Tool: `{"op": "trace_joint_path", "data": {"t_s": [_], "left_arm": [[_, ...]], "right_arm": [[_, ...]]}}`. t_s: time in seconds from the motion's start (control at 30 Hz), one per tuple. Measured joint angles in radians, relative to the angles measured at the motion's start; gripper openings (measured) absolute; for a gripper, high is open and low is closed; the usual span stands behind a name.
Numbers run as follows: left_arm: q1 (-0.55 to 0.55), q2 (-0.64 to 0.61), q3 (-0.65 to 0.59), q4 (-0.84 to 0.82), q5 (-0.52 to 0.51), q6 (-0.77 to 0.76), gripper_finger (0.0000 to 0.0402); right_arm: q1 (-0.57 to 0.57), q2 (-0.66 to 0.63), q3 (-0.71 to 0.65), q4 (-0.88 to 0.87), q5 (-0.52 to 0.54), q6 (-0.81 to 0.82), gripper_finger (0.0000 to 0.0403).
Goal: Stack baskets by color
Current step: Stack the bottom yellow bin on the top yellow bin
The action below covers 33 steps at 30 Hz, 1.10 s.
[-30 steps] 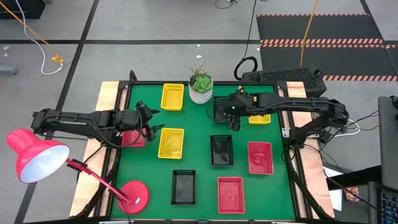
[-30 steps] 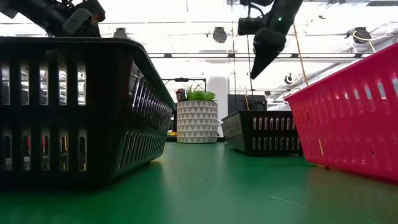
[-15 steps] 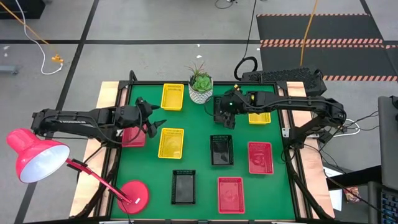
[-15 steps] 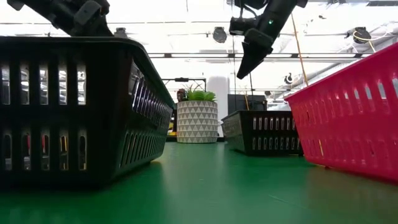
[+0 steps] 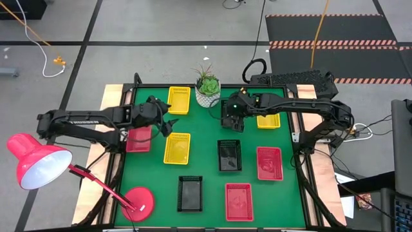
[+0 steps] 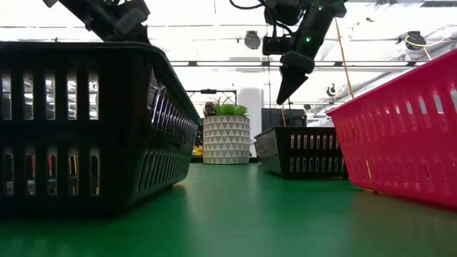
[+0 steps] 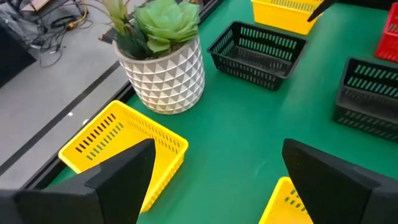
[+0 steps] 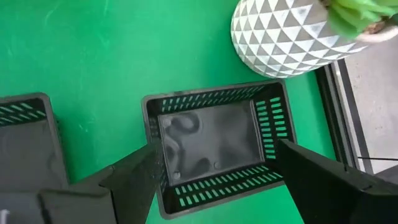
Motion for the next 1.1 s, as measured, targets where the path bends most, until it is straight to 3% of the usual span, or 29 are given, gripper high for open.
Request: {"op": "trace_joint_path", "data": {"t_s": [0.3,0.53,0.8,0.97,1.1], "left_arm": [[-0.004,0.014,0.0,0.015,-0.06,0.03,0.0354],[-0.039,0.009,0.001,-0.043,0.093,-0.013,0.0353],[-0.087,0.021,0.0,-0.301,0.071,-0.133,0.0353],[-0.124,0.059,0.001,-0.32,0.072,-0.123,0.0353],[-0.159,0.116,0.0,-0.321,0.143,-0.121,0.0353]], "right_arm": [[0.002,-0.007,0.0,-0.01,-0.001,0.002,0.0308],[0.002,-0.007,0.0,-0.017,-0.003,0.034,0.0309],[0.002,-0.007,0.0,-0.028,-0.004,0.053,0.0308],[0.007,-0.007,0.0,-0.049,-0.004,0.056,0.0309],[0.022,-0.007,0.0,-0.087,-0.004,0.074,0.0309]]}}
